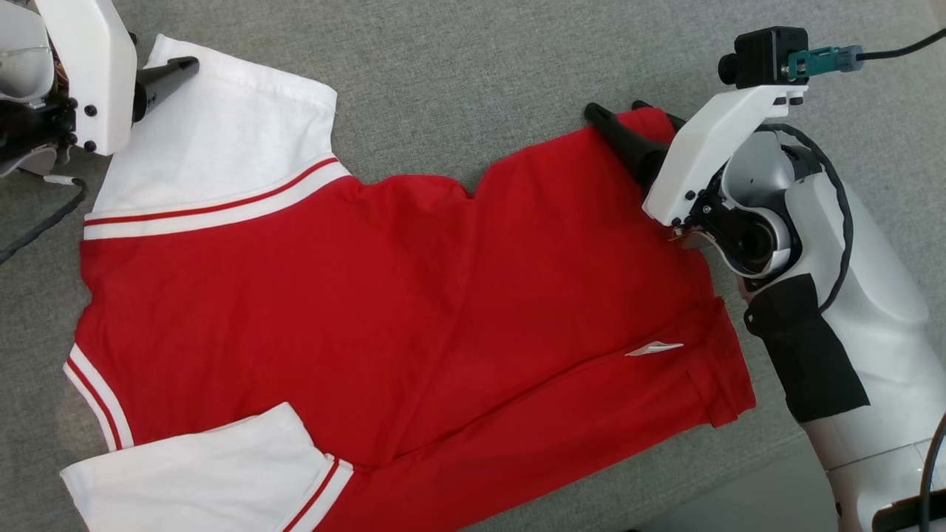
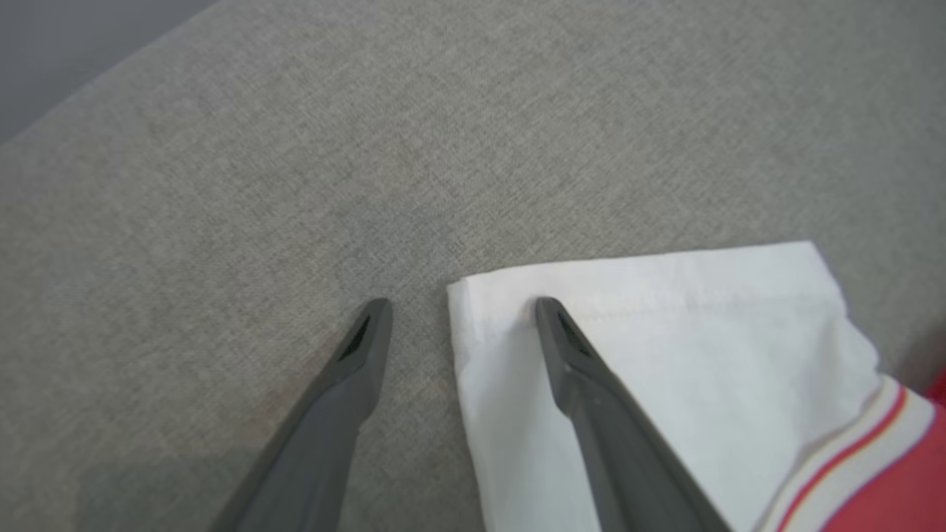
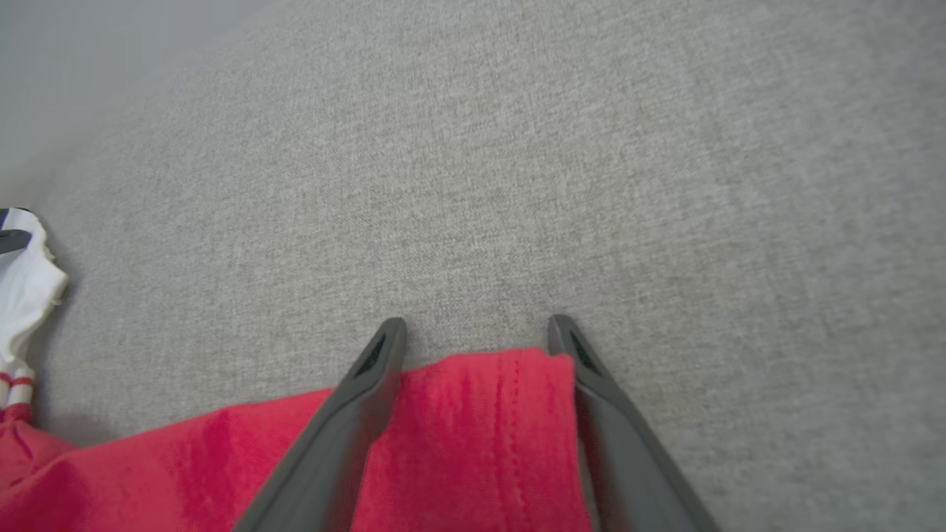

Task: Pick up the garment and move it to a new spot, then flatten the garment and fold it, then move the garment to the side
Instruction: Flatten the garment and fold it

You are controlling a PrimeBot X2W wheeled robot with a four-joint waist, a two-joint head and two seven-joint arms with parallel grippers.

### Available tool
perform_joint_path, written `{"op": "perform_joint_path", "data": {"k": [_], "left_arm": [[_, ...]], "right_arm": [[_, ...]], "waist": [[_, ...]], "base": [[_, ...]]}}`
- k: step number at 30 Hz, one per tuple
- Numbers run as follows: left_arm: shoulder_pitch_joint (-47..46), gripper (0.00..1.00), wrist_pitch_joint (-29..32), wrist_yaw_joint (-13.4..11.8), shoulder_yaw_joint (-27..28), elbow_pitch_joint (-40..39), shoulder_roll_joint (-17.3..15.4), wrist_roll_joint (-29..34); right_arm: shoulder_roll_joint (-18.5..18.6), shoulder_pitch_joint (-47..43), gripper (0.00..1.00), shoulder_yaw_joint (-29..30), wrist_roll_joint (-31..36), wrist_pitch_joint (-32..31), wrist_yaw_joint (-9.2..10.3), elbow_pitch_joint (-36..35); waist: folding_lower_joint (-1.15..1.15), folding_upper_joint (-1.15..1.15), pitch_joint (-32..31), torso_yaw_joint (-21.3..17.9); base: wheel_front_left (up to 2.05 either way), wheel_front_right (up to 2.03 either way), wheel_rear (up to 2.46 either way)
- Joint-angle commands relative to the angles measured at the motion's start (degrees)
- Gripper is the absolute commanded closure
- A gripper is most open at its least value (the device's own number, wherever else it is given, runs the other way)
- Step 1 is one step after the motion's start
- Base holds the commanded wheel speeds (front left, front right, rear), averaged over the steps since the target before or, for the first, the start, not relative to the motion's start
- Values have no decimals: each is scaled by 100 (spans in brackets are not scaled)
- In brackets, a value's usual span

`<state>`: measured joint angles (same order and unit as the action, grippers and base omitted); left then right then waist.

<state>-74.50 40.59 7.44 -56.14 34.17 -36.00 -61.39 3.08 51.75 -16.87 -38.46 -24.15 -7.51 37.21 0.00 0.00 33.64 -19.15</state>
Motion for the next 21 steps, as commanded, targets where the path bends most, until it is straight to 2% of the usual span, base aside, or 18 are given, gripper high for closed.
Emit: {"op": "perform_joint_path", "data": {"k": [1, 2, 3, 4, 10, 21], "left_arm": [[32, 1, 40, 1, -35, 79, 22, -91], [53, 34, 67, 1, -37, 91, 42, -163], [60, 96, 82, 2, -52, 80, 63, -199], [72, 100, 89, 1, -71, 62, 76, -248], [59, 100, -132, 2, -62, -29, 116, -457], [438, 100, -460, 3, -87, -243, 178, -961]], "right_arm": [[-34, -112, 47, -111, -27, -47, 3, 179], [-38, -111, 67, -144, -44, -37, 3, 206], [-46, -101, 93, -171, -50, -16, 2, 226], [-50, -84, 100, -182, -45, -6, 2, 246], [-16, -101, 100, -87, 66, 244, 2, 286], [375, -471, 100, 179, 169, 666, 2, 386]], "waist": [[0, 0, -11, 3], [0, 0, -23, 8], [0, 0, -40, 18], [0, 0, -68, 33], [0, 0, -336, 171], [0, 0, -1089, 585]], "base": [[0, 0, 0], [0, 0, 0], [0, 0, 0], [0, 0, 0], [0, 0, 0], [0, 0, 0]]}}
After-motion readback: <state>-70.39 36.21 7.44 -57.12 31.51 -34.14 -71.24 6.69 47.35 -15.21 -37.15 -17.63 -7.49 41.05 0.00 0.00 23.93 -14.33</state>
